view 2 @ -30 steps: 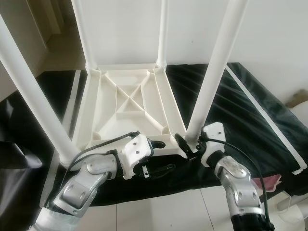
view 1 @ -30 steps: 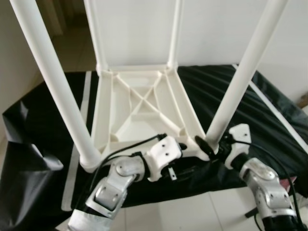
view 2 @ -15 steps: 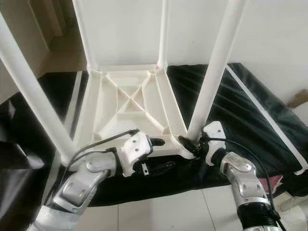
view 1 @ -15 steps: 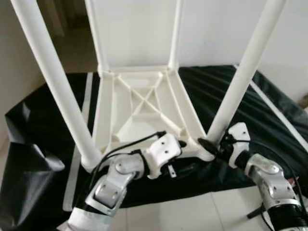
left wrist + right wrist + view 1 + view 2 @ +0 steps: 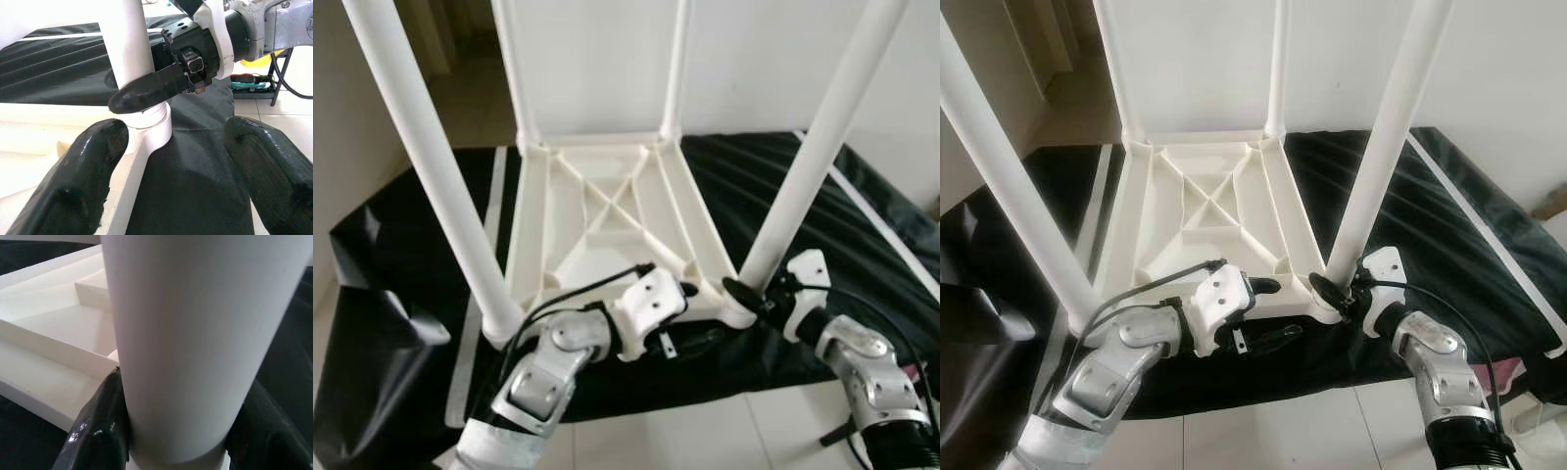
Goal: Building children table
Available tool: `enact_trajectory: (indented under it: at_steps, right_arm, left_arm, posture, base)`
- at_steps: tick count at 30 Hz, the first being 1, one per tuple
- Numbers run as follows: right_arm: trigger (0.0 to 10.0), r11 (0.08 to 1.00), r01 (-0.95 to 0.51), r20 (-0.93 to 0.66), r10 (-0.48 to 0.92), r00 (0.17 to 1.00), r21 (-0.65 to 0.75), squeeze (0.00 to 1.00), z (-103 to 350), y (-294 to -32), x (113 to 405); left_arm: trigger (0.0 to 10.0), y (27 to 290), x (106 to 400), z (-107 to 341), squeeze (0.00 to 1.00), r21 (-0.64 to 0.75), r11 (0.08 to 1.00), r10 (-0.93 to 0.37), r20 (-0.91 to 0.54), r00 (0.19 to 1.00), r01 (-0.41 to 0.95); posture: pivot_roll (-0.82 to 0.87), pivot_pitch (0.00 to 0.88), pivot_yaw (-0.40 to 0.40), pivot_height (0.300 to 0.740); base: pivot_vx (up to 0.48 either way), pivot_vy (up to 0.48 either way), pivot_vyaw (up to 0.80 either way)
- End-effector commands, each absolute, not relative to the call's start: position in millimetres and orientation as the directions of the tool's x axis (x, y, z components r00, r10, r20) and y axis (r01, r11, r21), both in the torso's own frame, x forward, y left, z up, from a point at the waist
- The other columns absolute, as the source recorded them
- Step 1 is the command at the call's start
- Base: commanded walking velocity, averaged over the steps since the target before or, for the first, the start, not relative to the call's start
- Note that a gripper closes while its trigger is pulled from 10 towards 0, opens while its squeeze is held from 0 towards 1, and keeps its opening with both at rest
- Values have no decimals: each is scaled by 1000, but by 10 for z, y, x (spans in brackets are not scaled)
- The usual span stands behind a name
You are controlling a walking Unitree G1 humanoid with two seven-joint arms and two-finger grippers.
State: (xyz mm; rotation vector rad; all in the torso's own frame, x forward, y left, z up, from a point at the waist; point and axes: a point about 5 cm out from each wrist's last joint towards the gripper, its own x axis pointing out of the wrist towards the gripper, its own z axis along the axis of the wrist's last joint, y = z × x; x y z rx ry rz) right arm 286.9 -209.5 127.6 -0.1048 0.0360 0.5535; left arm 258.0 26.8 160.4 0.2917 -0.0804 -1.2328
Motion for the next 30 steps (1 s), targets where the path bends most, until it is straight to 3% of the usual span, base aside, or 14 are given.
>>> enact_trajectory:
  at_steps: [1, 10, 17, 24, 26, 30]
  right_arm:
    - [10000, 864, -500, -79, 495, 865, -62, 0, 1204, -2113, 2811]
    - [10000, 936, -350, -33, 349, 936, -33, 0, 1214, -1984, 2695]
    - [10000, 997, -27, -66, 32, 997, 78, 0, 1138, -1721, 2608]
    - [10000, 988, 88, -80, -79, 994, 125, 0, 1135, -1503, 2603]
    - [10000, 989, 51, -62, -43, 997, 136, 0, 1175, -1358, 2610]
    - [10000, 990, 36, -57, -28, 998, 139, 0, 1196, -1349, 2600]
  left_arm:
    - [10000, 271, 2570, 1570, 0, 245, 334, -926, -95, 365, 910]
    - [10000, 321, 2586, 1573, 0, 241, 330, -926, -104, 362, 913]
    - [10000, 356, 2572, 1540, 0, 236, 336, -922, -115, 369, 912]
    - [10000, 349, 2559, 1535, 0, 229, 343, -920, -113, 375, 911]
    - [10000, 345, 2541, 1527, 0, 222, 342, -921, -112, 373, 913]
    - [10000, 345, 2531, 1520, 0, 223, 336, -923, -117, 367, 915]
  posture:
    - [-62, 0, -5, 740]
    - [-86, 0, 8, 740]
    - [-92, 15, -4, 740]
    - [-87, 18, -11, 740]
    - [-86, 24, -11, 740]
    - [-81, 24, -13, 740]
  base:
    - [0, 0, 0]
    - [0, 0, 0]
    - [0, 0, 0]
    - [0, 0, 0]
    - [0, 0, 0]
    - [0, 0, 0]
